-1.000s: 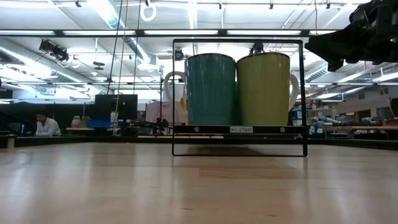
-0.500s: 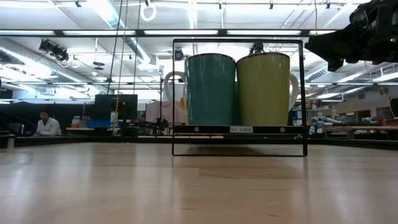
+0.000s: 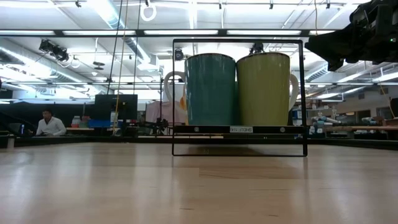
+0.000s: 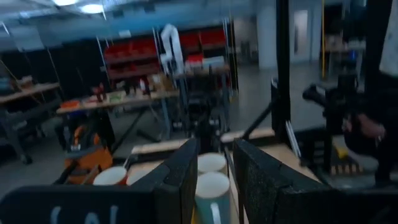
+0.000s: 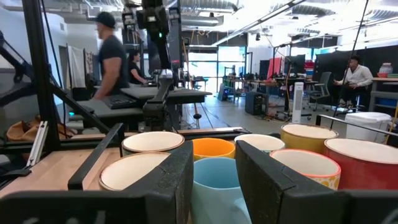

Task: Place coffee mugs
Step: Return to Home Position

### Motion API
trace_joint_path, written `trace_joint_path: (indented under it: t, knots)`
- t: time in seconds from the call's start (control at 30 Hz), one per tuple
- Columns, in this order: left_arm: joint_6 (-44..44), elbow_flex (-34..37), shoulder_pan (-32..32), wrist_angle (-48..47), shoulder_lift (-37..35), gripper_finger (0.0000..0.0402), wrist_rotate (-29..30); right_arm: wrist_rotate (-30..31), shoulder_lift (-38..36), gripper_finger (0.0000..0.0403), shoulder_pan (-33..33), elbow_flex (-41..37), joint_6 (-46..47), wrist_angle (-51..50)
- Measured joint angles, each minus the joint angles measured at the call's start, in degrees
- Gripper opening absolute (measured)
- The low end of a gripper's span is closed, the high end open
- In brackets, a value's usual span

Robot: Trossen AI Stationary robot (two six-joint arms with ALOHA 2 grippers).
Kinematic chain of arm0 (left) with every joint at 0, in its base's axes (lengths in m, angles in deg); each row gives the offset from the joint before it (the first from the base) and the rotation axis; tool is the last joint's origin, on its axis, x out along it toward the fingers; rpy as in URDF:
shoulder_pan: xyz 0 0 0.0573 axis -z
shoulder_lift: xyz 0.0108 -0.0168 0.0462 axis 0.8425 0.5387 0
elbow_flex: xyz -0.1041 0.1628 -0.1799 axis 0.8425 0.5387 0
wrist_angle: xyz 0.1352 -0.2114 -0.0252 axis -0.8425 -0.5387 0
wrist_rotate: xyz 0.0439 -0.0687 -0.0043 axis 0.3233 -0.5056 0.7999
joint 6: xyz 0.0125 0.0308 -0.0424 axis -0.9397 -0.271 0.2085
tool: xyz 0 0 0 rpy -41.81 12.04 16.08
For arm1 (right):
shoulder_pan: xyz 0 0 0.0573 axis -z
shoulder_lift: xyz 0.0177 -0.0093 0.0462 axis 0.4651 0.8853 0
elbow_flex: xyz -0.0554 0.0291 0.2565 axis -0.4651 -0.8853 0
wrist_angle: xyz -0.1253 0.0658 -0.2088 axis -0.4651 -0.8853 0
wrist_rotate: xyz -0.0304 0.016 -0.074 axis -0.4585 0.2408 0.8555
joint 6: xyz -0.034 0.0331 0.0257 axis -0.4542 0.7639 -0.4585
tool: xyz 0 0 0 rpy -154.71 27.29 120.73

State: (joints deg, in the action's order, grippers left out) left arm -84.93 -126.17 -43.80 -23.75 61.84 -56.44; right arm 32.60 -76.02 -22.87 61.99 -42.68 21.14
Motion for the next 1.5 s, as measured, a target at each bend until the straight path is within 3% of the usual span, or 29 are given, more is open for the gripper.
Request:
trace_joint_path:
  t: [0.33,0.63,1.27,1.5]
  knots:
    - [-0.01,23.85,0.07,17.85,-18.76,0.0110,0.11,0.02,0.00,0.0126,0.00,0.00,-0.02,0.00]
    - [4.34,31.05,0.17,21.78,-17.63,0.0110,-1.66,0.02,0.56,0.0126,0.09,0.04,0.09,0.21]
    - [4.35,60.93,-2.70,60.45,-17.62,0.0110,-0.99,0.02,0.87,0.0126,0.10,0.04,0.09,0.42]
    - [5.73,63.23,-7.39,59.65,-17.59,0.0110,-2.85,0.02,0.87,0.0126,0.10,0.04,0.09,0.42]
